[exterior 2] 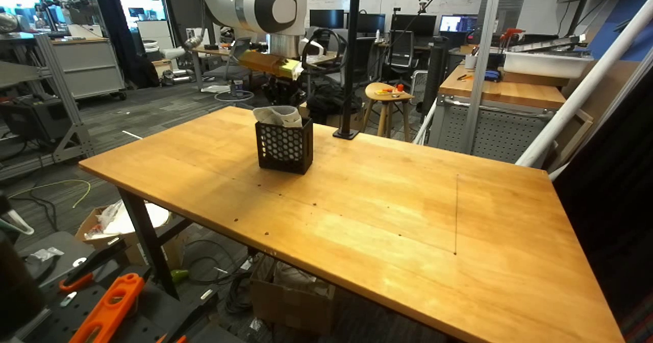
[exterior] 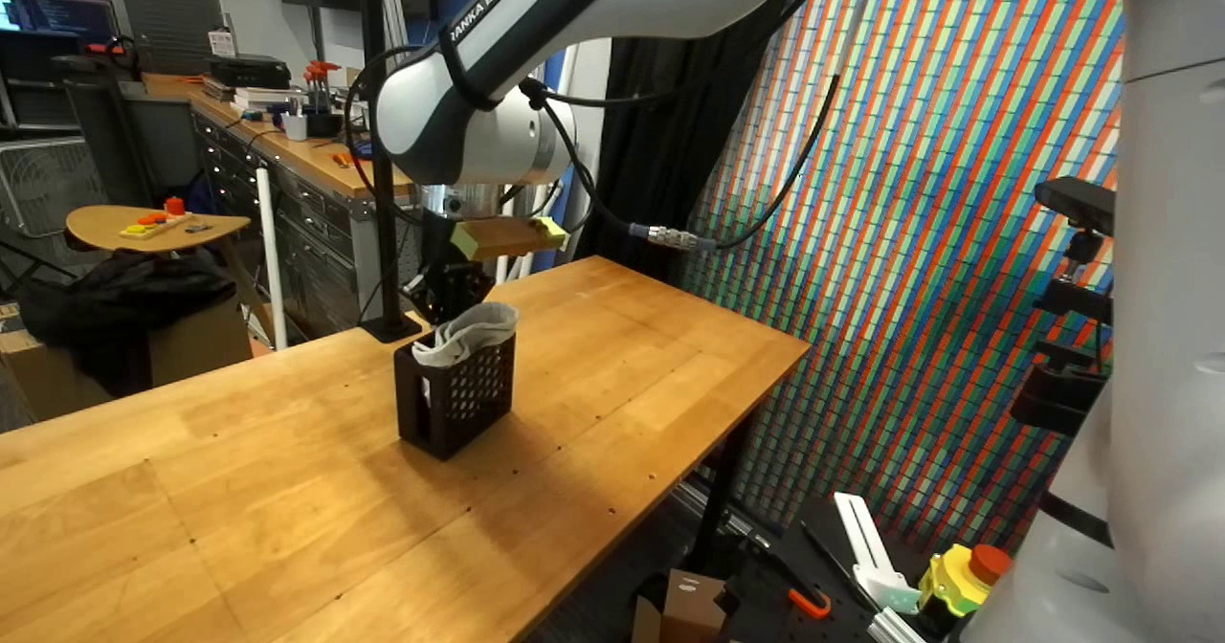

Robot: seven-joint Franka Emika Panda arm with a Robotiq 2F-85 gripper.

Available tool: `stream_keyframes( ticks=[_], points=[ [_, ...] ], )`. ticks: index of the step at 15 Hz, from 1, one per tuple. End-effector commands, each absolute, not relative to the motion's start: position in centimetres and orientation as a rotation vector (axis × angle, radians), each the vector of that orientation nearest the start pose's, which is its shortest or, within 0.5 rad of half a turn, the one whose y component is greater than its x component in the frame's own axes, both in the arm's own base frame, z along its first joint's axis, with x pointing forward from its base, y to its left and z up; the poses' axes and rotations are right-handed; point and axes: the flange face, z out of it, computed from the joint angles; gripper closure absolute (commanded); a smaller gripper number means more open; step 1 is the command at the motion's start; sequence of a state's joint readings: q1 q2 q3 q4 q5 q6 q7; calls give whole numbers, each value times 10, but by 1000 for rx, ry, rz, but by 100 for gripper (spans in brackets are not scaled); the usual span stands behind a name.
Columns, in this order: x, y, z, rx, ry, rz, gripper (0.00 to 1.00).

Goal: Move the black basket to the right, place the white towel inside the basket

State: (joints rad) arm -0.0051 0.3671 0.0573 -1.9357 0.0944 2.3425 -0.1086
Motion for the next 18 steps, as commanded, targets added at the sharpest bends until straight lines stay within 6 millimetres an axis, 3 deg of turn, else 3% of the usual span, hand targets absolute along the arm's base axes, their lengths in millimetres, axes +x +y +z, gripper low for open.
stream_keyframes(
  ticks=[1,10,18],
  points=[
    [617,38,331,-3078,-164,-110,100],
    [604,45,380,-3148,-164,-223,99],
    [581,62,376,-3158,-123,-203,99]
  ],
)
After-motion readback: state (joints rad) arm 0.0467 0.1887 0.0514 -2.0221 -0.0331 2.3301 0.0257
